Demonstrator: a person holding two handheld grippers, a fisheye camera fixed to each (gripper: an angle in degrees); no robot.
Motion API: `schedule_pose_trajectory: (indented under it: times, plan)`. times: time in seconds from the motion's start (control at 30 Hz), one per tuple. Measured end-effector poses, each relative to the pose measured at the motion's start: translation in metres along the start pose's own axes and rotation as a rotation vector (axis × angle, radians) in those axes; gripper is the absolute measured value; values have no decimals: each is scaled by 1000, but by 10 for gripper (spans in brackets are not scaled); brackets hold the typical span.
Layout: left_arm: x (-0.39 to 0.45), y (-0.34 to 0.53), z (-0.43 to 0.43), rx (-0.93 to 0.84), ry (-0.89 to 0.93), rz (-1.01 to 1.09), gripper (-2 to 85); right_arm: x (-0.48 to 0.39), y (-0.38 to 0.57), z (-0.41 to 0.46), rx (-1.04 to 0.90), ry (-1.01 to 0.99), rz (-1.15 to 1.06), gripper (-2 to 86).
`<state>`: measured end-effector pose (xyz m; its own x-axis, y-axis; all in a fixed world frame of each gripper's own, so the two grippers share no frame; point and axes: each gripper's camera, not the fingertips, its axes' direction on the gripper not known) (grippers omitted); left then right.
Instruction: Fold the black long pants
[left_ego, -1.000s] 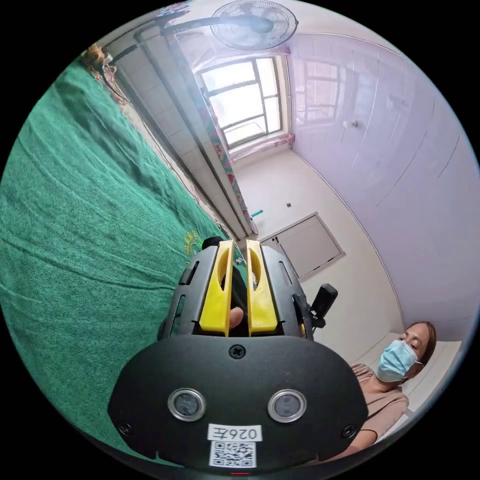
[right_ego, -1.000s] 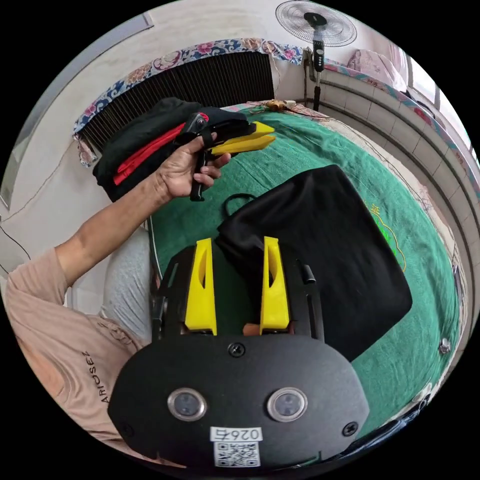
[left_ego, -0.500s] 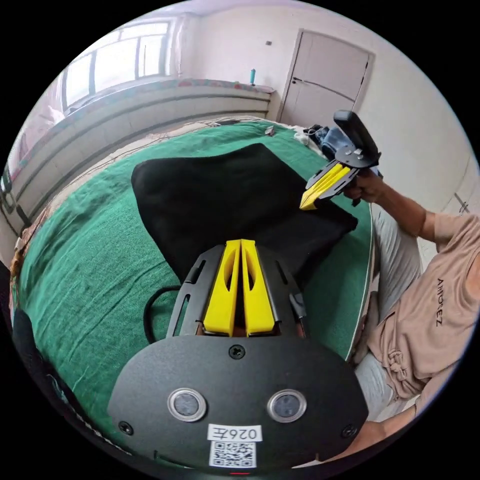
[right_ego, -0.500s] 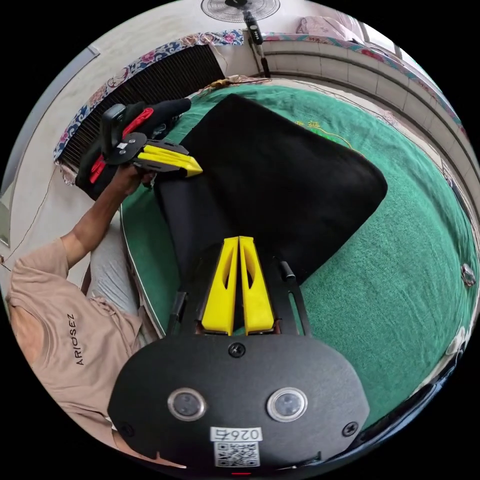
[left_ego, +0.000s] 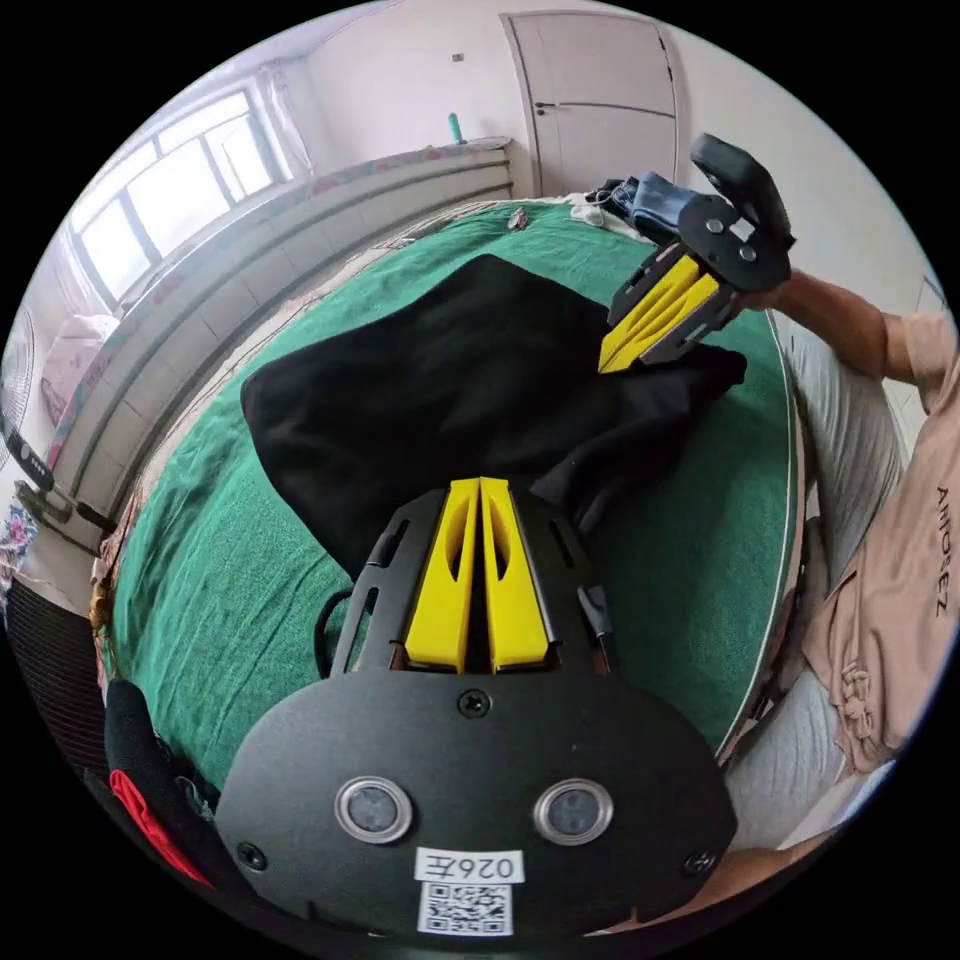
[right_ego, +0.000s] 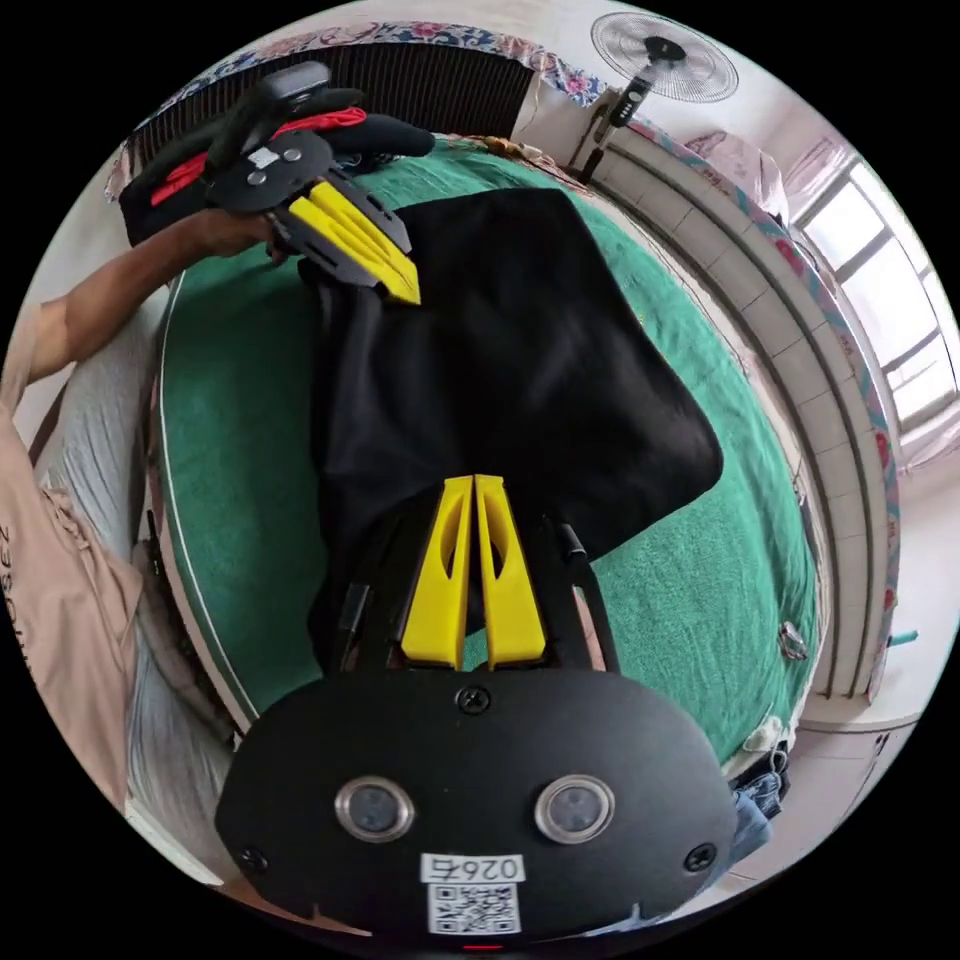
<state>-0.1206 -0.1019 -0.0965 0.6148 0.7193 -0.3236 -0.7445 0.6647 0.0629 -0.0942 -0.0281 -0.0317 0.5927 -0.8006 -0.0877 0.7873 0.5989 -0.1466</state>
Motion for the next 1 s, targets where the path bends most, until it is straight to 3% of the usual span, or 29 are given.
schedule_pose_trajectory:
  times: [0.17, 0.27, 0.33, 0.4, 0.43, 0.47, 0.57, 0.67, 0.73, 0.83, 0.9, 1.0]
  plan:
    - [-16, 29, -52, 283, -99, -91, -10, 23, 5, -16, 1, -9, 61, -14]
    - [-38, 46, -62, 433, 27, -113, -8, 61, 26, -29, 171, -166, 208, -14]
    - [-52, 43, -48, 396, 121, -107, -6, 86, 39, -25, 263, -336, 292, -13]
    - [-76, 35, -11, 128, 55, -201, -6, 112, 49, 2, 255, -491, 403, -12]
    - [-83, 35, -4, 81, 56, -219, -7, 117, 50, 11, 203, -491, 425, -12]
    - [-97, 42, -5, 124, 135, -253, -7, 124, 52, 27, 108, -471, 422, -12]
    - [-126, 68, -34, 325, 294, -299, -6, 152, 73, 25, 191, -589, 485, -10]
    - [-143, 95, -64, 500, 226, -359, -2, 175, 99, 5, 277, -497, 521, -6]
    - [-152, 103, -67, 488, 140, -412, 5, 189, 113, -1, 320, -466, 561, -1]
    - [-174, 105, -47, 352, 119, -490, 101, 213, 136, 7, 339, -470, 687, 32]
    - [-191, 105, -25, 334, 214, -538, 187, 230, 152, 26, 359, -585, 776, 80]
    - [-204, 99, 1, 331, 360, -546, 222, 243, 165, 50, 387, -710, 842, 113]
